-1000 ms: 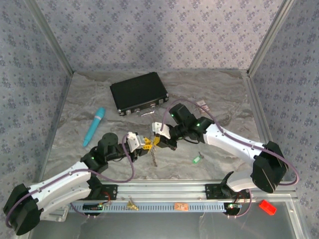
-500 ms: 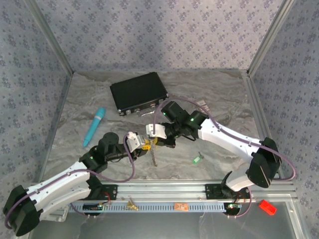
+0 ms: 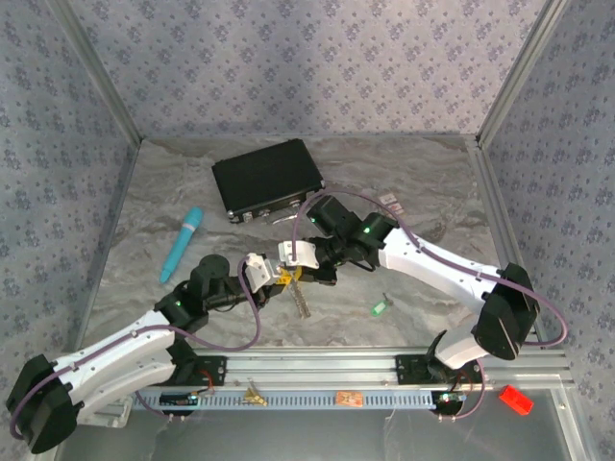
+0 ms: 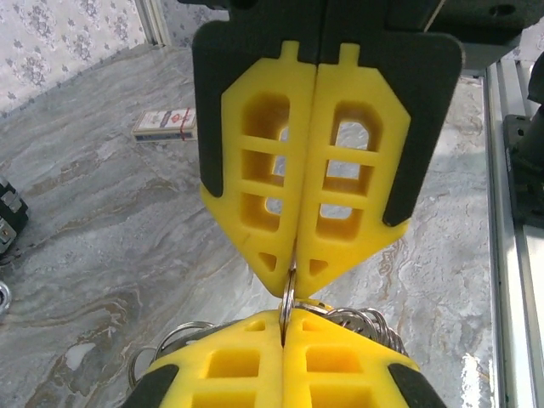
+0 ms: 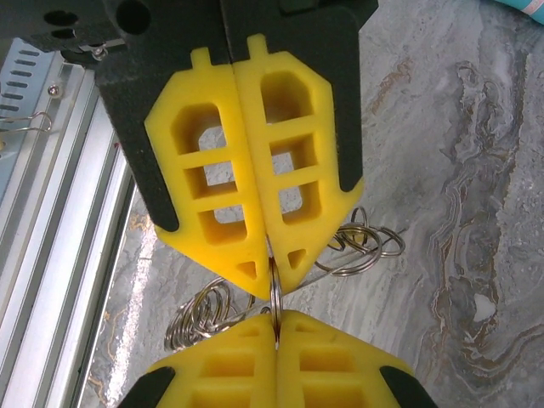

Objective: Put the keys on the keyring

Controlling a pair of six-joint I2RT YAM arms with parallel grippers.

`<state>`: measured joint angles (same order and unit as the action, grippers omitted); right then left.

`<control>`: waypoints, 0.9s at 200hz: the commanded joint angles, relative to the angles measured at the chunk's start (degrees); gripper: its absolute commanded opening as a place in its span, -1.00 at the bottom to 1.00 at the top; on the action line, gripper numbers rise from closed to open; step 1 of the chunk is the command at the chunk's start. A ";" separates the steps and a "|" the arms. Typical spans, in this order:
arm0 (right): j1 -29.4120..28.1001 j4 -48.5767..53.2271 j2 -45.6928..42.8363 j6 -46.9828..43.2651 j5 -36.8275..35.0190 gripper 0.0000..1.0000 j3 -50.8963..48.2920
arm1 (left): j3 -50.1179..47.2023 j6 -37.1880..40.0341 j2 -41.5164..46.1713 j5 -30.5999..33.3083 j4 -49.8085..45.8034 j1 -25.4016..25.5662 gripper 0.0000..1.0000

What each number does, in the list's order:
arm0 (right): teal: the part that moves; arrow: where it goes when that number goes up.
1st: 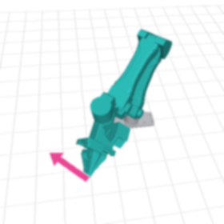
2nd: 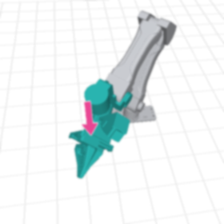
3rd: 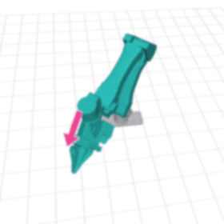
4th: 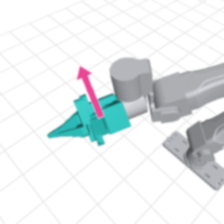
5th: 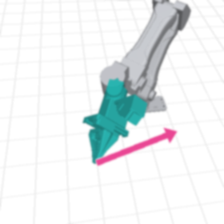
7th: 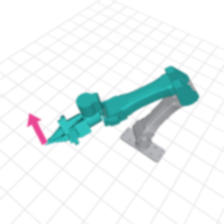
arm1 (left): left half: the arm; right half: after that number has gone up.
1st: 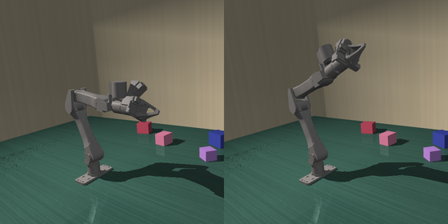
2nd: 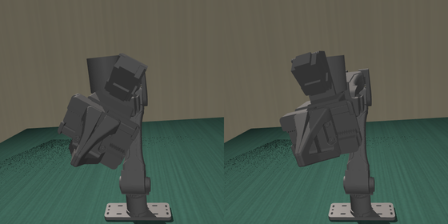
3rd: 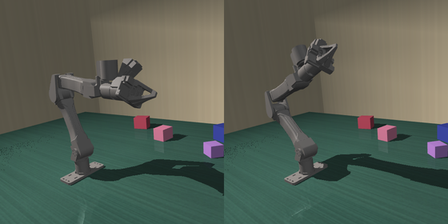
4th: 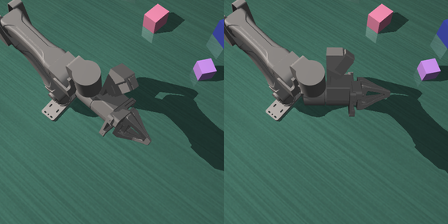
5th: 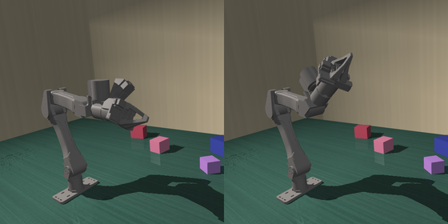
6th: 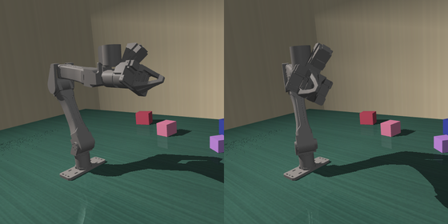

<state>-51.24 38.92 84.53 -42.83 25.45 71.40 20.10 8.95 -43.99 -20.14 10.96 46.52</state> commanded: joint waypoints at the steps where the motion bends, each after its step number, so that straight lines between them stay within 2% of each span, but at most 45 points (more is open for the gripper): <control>1: 1.08 -2.21 -2.11 1.92 3.25 -0.70 -1.82 | 0.30 -0.03 0.34 -0.44 3.73 0.25 -1.00; 10: 2.28 -4.16 -3.60 3.09 4.90 -0.55 -4.02 | 0.17 -0.32 0.31 -0.57 3.96 0.31 -1.00; 24: 4.24 -7.54 -5.13 5.06 7.93 -0.47 -6.70 | -0.67 -1.12 0.56 -0.71 5.32 0.27 -1.00; 104: 6.13 -19.03 -6.00 11.74 13.88 -0.41 -13.70 | -4.75 -4.44 1.11 -0.92 14.53 0.28 -1.00; 138: 6.25 -21.07 -5.87 12.67 14.86 -0.47 -14.55 | -5.75 -5.21 1.38 -1.04 16.26 0.27 -1.00; 180: 6.26 -22.13 -5.35 13.26 15.67 -0.70 -14.70 | -6.52 -5.92 1.83 -0.99 18.38 0.29 -1.00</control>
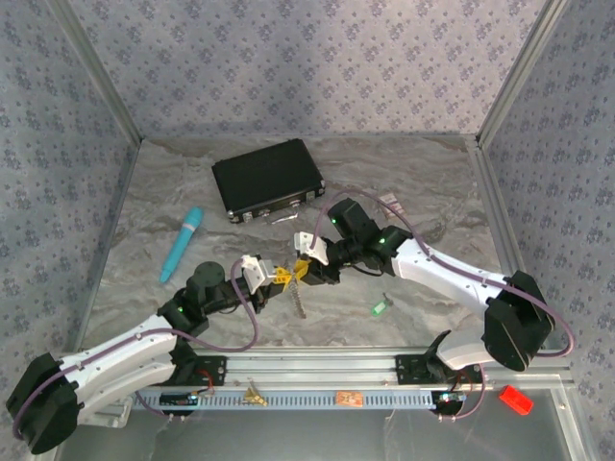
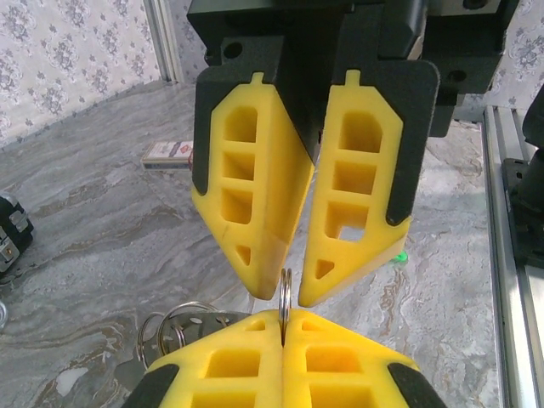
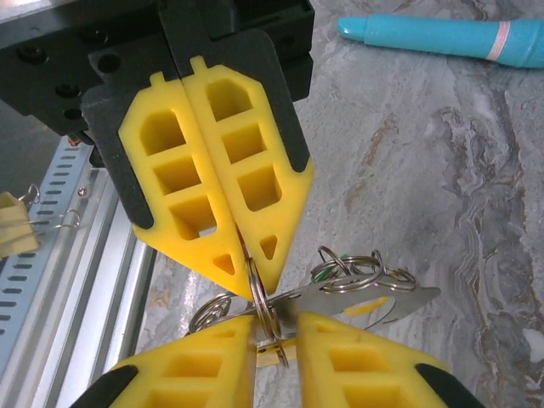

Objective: Put the keys on the keyring

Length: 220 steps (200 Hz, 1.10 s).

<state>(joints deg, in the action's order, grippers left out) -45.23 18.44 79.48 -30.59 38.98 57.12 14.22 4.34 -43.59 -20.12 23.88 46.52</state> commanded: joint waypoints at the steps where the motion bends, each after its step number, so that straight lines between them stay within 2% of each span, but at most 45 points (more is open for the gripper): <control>1: 0.29 -1.69 -0.30 1.00 2.19 -0.71 -0.43 | -0.62 -1.28 1.42 -1.04 5.47 0.26 -1.00; 30: 0.36 -2.40 -0.47 1.18 2.67 -1.00 -0.28 | -0.65 -1.57 1.58 -0.96 5.42 0.28 -1.00; 36: 0.41 -2.16 -0.48 1.09 2.68 -1.00 -0.16 | -0.62 -1.57 1.65 -0.50 4.93 0.26 -1.00; 56: 0.24 0.41 -0.50 -0.22 1.82 -1.00 1.08 | 0.47 -0.89 2.65 1.16 0.83 0.29 -0.64; 66: 0.15 2.59 -0.41 -1.43 0.60 -1.00 2.05 | 1.31 0.13 3.37 1.76 -2.30 0.27 -0.60; 87: -0.93 8.67 0.44 -4.96 -3.47 -1.00 5.06 | 3.71 2.33 3.87 1.98 -8.96 0.28 -0.59; 110: -2.07 13.51 1.78 -7.41 -6.53 -1.00 7.85 | 5.10 3.08 3.25 1.41 -11.42 0.28 -0.60; 220: -6.86 19.31 5.13 -11.08 -13.29 -1.00 14.21 | 6.70 4.48 0.40 -0.35 -10.53 0.24 -0.66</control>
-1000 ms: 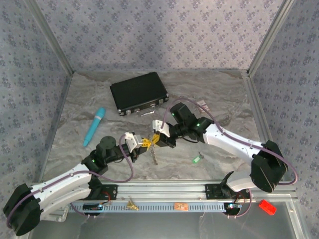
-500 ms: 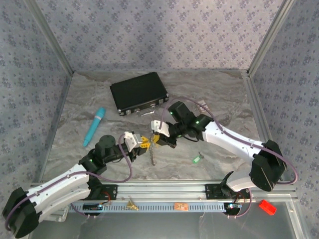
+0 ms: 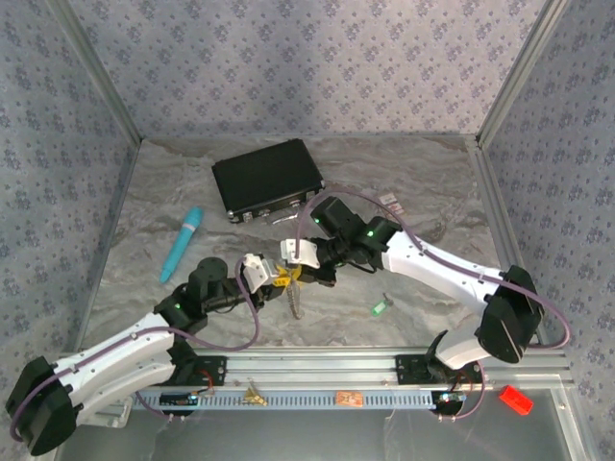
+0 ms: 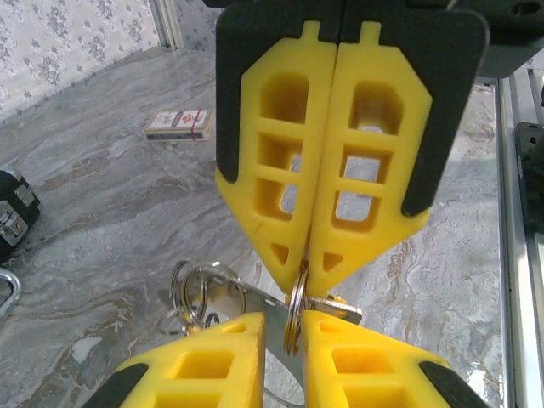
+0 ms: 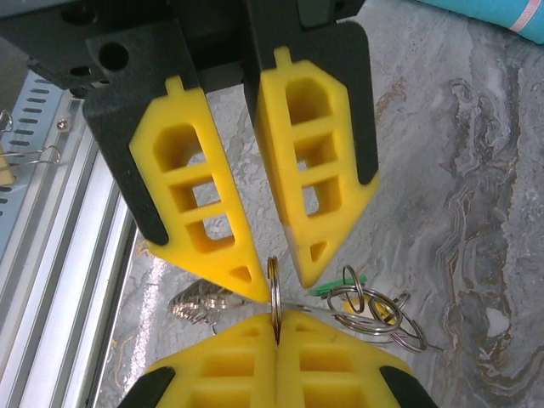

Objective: Put the keys on the keyring

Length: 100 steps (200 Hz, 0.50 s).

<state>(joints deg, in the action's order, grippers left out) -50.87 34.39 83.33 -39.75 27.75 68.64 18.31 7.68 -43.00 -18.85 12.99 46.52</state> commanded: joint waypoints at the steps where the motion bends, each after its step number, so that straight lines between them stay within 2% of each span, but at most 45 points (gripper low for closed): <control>1: -1.24 3.38 1.30 -1.96 -2.11 -1.00 2.71 | 2.61 1.17 -0.17 -1.62 0.32 0.24 -0.66; 24: -1.66 3.98 1.95 -2.43 -3.10 -1.00 3.06 | 2.70 1.20 -0.21 -1.79 0.29 0.27 -0.68; 71: -2.20 5.45 2.58 -3.38 -4.10 -1.00 3.96 | 2.94 1.46 -0.15 -2.24 0.24 0.31 -0.85; 90: -2.07 5.96 2.24 -3.47 -4.04 -1.00 3.75 | 2.94 1.55 -0.04 -2.63 0.25 0.26 -1.00; 100: -1.59 5.48 1.58 -3.06 -2.96 -1.00 3.18 | 2.80 1.60 0.07 -2.90 0.56 0.27 -1.00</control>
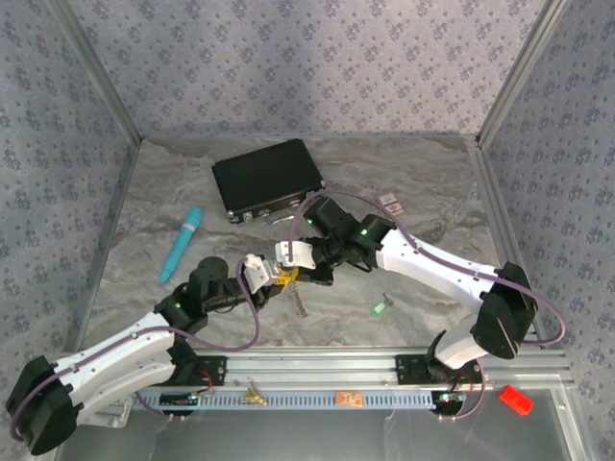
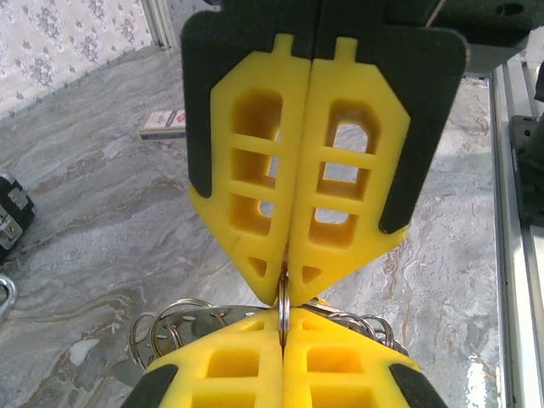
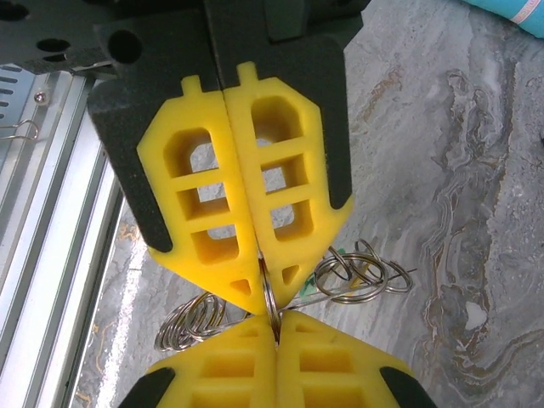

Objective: Put the keys on the keyring

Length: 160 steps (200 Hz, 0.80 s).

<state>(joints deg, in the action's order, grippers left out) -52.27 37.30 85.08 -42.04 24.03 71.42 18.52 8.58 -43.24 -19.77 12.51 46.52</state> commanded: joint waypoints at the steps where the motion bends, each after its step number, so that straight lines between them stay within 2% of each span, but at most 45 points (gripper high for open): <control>1: -0.11 2.46 -0.22 -0.63 0.93 -0.98 0.31 | 2.58 0.68 0.29 -2.00 1.07 0.30 -1.00; 12: 1.06 0.20 -1.63 0.71 2.75 -0.69 -1.21 | 2.19 0.54 0.51 -2.25 2.04 0.24 -1.00; 32: 4.08 -4.89 -4.32 3.59 8.45 -0.48 -5.69 | 0.64 -0.43 0.73 -2.55 5.62 0.32 -1.00; 62: 6.16 -9.87 -5.88 6.50 13.64 -0.46 -9.36 | -1.10 -1.52 0.91 -3.05 9.79 0.32 -1.00; 111: 6.68 -15.90 -5.87 9.36 17.30 -0.46 -12.35 | -2.79 -2.93 0.71 -3.24 13.62 0.25 -1.00; 160: 6.66 -16.29 -5.21 9.61 18.46 -0.60 -12.01 | -3.06 -3.09 0.79 -3.39 13.91 0.32 -1.00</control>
<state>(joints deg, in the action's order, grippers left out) -45.87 21.98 80.31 -33.43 39.99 59.37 15.53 6.26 -43.20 -21.47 21.63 46.52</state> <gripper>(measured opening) 0.219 0.042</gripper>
